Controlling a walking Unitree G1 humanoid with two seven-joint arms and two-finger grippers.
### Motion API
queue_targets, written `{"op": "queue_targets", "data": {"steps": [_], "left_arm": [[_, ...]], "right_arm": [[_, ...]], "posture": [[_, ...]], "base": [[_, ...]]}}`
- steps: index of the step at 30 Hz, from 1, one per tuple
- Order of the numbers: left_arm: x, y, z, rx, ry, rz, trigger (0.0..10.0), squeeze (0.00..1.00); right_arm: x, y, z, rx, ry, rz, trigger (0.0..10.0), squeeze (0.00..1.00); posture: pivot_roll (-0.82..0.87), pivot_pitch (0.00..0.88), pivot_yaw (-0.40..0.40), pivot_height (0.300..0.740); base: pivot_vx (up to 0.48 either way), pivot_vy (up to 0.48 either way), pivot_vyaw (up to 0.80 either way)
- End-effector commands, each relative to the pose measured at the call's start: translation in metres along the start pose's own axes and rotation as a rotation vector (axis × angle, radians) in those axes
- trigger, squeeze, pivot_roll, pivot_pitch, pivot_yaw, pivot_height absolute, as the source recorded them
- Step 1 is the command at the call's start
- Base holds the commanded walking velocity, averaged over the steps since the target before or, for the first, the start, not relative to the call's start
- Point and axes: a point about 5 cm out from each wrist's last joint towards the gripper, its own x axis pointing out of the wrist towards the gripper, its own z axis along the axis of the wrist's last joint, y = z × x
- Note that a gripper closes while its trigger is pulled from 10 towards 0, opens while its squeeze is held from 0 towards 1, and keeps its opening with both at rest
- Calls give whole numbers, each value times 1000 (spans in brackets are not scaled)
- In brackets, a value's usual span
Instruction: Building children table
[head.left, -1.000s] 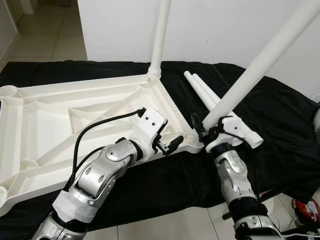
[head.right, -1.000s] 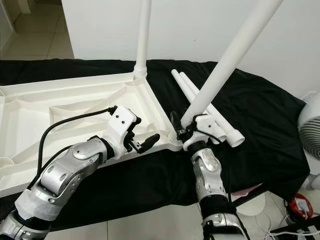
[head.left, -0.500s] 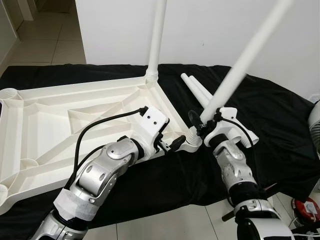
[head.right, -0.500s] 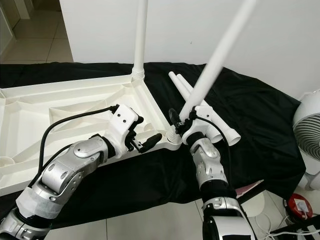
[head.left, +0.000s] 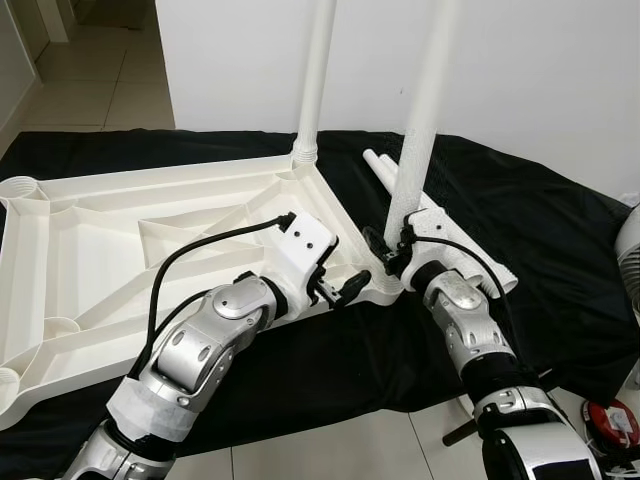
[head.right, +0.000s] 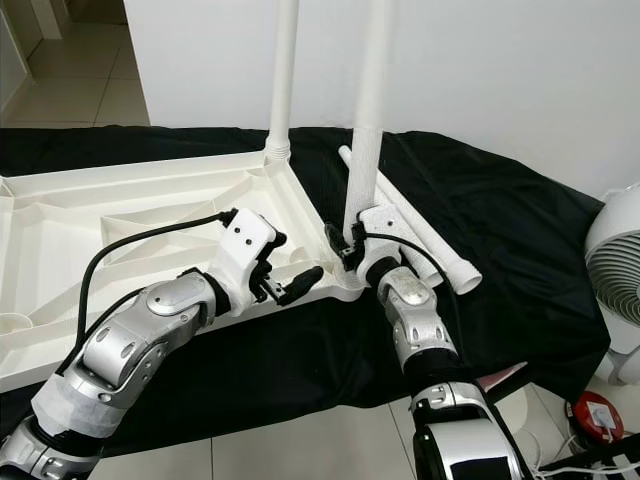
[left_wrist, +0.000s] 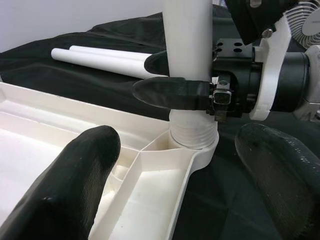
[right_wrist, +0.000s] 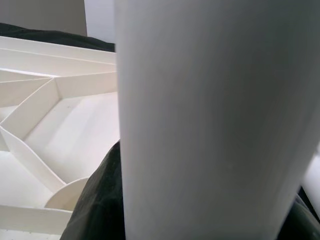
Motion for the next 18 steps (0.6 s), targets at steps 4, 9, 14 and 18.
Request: {"op": "queue_targets", "data": {"steps": [4,9,14,18], "left_arm": [[-1,-2,0,3,-2,-44,10000,0],[-1,-2,0,3,-2,-44,10000,0],[-1,7,5,-39,-18,-67,10000,1000],[3,17,18,-29,-60,-73,10000,1000]], "right_arm": [[-30,16,-68,61,284,30,10000,0],[-30,16,-68,61,284,30,10000,0],[-22,11,-20,123,87,76,10000,0],[-20,12,22,78,-28,210,10000,0]], "posture": [[76,68,-71,740],[76,68,-71,740],[65,68,-55,740],[62,63,-57,740]], "base": [[0,0,0],[0,0,0],[0,0,0],[0,0,0]]}}
